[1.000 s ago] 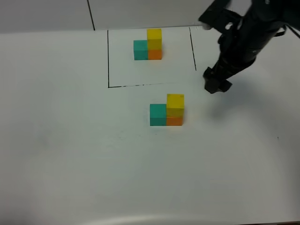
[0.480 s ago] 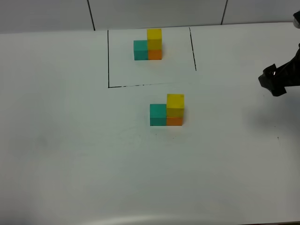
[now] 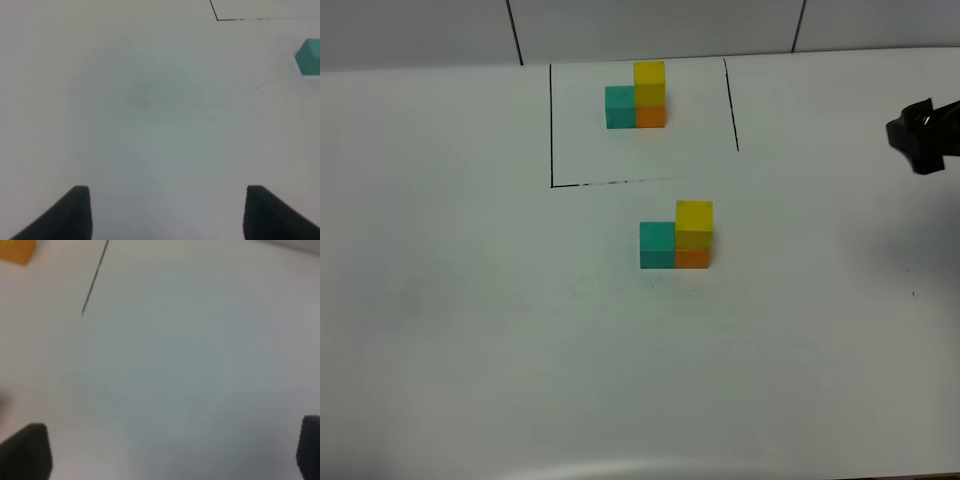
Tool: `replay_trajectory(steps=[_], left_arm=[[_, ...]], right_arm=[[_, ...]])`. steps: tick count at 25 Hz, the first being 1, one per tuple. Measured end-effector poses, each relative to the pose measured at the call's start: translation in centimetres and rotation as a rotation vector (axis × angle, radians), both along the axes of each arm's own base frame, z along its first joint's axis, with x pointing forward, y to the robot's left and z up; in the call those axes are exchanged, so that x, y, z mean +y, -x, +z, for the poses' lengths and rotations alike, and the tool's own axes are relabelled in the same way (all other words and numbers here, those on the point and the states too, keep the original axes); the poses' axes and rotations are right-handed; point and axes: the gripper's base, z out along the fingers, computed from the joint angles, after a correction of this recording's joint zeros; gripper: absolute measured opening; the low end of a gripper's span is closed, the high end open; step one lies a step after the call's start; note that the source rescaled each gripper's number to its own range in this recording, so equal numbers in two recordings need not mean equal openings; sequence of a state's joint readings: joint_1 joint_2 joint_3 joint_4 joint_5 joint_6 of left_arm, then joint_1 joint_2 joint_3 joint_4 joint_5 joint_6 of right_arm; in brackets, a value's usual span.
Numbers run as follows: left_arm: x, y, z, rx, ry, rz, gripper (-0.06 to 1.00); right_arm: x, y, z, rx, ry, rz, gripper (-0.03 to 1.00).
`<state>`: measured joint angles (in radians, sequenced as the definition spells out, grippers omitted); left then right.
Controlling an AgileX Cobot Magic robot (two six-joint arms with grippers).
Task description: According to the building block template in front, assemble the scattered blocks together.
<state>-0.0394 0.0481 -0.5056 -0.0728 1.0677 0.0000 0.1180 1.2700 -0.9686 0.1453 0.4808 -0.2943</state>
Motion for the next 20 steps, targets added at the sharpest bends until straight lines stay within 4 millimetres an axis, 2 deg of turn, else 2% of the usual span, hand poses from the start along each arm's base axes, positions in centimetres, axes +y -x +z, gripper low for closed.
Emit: replay_trajectory(steps=[5,8,10,13,20], left_arm=[[0.0,0.0,0.0,0.0,0.0,0.0,0.39],[0.0,0.0,0.0,0.0,0.0,0.0,0.39],[0.0,0.0,0.0,0.0,0.0,0.0,0.39],[0.0,0.0,0.0,0.0,0.0,0.0,0.39],[0.0,0.0,0.0,-0.001,0.0,0.0,0.39]], right_arm=[[-0.5,4.4,4.4,-0.127,-0.066,-0.038,1.0],[-1.4,7.2,5.9,-0.179,-0.069,-0.074,1.0],[-2.5,9.1,5.9,-0.211,-0.05,-0.13,1.0],[-4.0,12.2,4.8,-0.237,-0.026,-0.217,1.0],[-4.2,18.3,3.2,-0.265,-0.036,-0.252,1.0]])
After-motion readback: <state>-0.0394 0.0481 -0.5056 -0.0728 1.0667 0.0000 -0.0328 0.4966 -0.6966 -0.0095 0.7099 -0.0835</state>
